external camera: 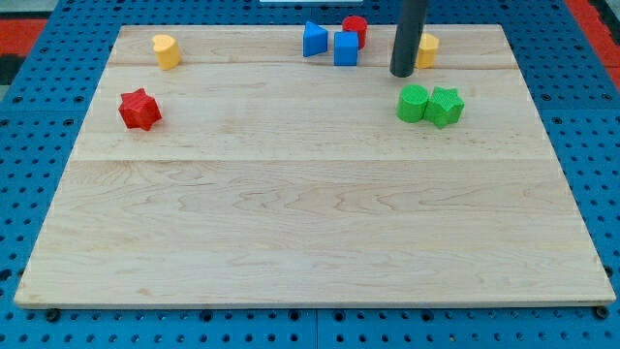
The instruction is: Slightly push the red circle close to the blue triangle
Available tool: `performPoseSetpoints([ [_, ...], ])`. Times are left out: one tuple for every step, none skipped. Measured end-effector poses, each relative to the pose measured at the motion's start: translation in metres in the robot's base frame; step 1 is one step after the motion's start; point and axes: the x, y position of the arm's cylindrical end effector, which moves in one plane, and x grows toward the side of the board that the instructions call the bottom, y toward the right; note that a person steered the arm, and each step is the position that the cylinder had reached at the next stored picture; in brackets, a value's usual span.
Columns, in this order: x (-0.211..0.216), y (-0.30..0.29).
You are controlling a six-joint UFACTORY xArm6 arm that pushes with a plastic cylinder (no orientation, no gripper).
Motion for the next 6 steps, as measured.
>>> performPoseSetpoints([
  [-0.001,0.001],
  [-0.028,0.001],
  [-0.06,0.014],
  [-0.085,0.015],
  [-0.091,-0.003],
  [-0.09,-0.045],
])
